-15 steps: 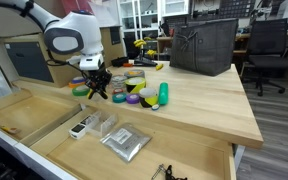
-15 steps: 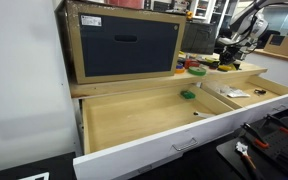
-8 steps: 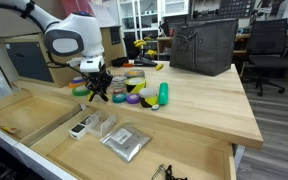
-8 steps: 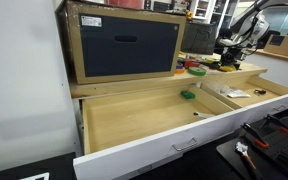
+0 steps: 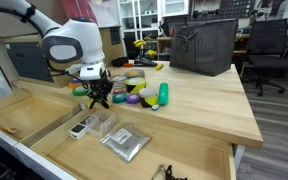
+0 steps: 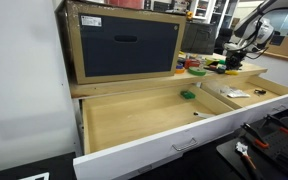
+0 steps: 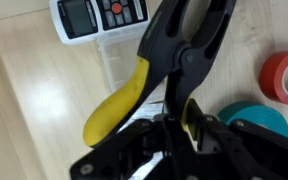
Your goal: Remove the black and yellow tool from the open drawer and place it on the counter.
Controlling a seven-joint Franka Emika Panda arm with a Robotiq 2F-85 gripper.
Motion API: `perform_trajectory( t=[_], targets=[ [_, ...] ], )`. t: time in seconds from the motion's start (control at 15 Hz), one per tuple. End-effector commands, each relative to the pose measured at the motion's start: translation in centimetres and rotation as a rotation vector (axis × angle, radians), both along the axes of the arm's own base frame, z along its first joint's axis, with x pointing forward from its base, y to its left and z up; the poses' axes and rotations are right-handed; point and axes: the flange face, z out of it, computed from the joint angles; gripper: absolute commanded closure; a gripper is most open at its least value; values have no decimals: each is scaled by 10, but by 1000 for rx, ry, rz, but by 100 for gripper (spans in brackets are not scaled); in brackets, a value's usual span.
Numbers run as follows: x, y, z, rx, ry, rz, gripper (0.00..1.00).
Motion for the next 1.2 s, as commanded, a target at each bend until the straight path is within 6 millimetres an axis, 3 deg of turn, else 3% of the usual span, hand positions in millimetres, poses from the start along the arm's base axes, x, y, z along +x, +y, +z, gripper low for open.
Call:
perform_trajectory(
  t=[0.0, 0.4, 0.67, 1.13],
  targets=[
    [2, 9, 11, -40, -22, 25, 96],
    [25, 26, 29, -137, -53, 126, 96],
    [41, 27, 35, -168, -76, 161, 96],
    [36, 40, 23, -152, -58, 171, 96]
  ],
)
